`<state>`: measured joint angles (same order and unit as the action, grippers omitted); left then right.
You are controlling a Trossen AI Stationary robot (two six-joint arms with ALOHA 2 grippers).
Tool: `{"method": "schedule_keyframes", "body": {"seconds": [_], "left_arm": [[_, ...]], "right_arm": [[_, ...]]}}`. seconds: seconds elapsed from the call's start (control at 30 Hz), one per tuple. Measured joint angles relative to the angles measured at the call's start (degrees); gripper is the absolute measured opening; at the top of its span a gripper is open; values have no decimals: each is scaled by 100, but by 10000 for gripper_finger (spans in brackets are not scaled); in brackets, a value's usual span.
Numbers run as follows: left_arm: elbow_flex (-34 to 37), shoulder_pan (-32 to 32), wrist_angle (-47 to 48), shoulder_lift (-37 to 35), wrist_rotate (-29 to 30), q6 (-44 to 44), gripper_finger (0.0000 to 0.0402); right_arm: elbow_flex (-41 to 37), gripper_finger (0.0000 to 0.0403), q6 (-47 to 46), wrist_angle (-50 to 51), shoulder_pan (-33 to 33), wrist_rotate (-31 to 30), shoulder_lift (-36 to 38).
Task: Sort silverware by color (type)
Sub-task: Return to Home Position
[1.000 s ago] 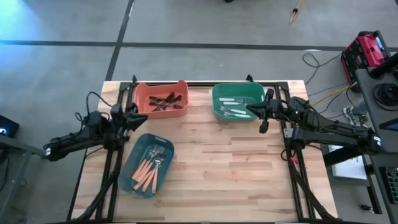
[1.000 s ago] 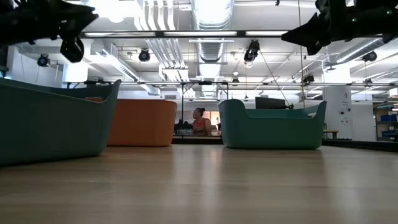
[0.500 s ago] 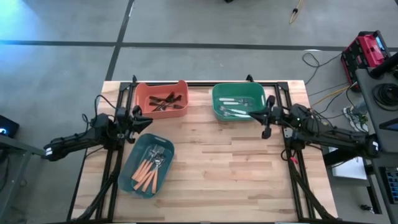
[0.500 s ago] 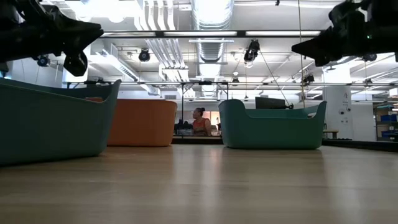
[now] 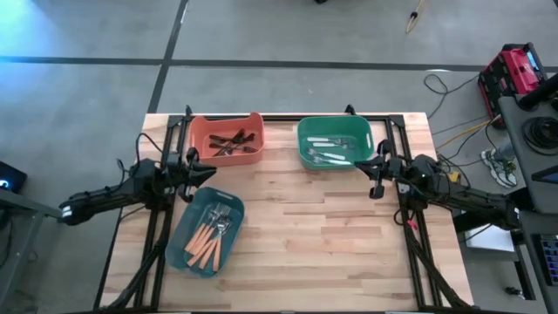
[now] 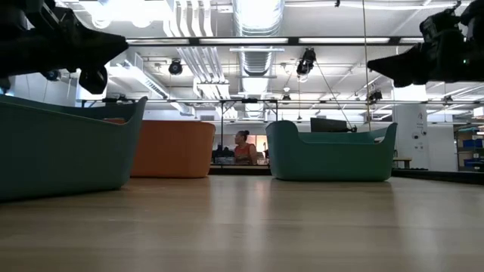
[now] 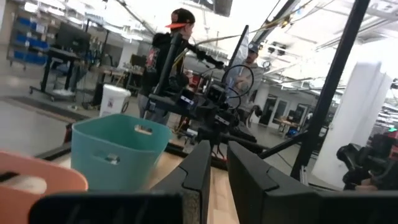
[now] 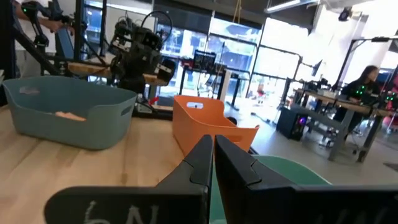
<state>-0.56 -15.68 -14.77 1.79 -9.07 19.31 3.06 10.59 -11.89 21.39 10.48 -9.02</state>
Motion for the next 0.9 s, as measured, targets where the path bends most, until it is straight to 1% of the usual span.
{"method": "schedule_keyframes", "body": {"seconds": [0.1, 0.2, 0.27, 0.33, 0.43, 0.73, 0.9], "left_arm": [[0, 0, 110, 61, 19, 138, 37], [0, 0, 121, 125, 109, 200, 37], [0, 0, 137, 172, 112, 27, 37], [0, 0, 174, 228, 210, -208, 37], [1, 0, 218, 288, 318, -229, 37], [2, 0, 213, 441, 316, -229, 37], [-4, 0, 213, 514, 316, -229, 37]], "right_arm": [[-239, 9, -18, -250, 0, -2, 124], [-237, 9, 226, -230, 2, -9, 147], [-237, 9, 385, -212, 0, -15, 140], [-237, 9, 430, -209, 0, -195, 105], [-237, 9, 409, -178, 2, -358, 55], [-239, 9, -348, -167, 2, -363, 25], [-239, 9, -607, -167, 2, -363, 23]]}}
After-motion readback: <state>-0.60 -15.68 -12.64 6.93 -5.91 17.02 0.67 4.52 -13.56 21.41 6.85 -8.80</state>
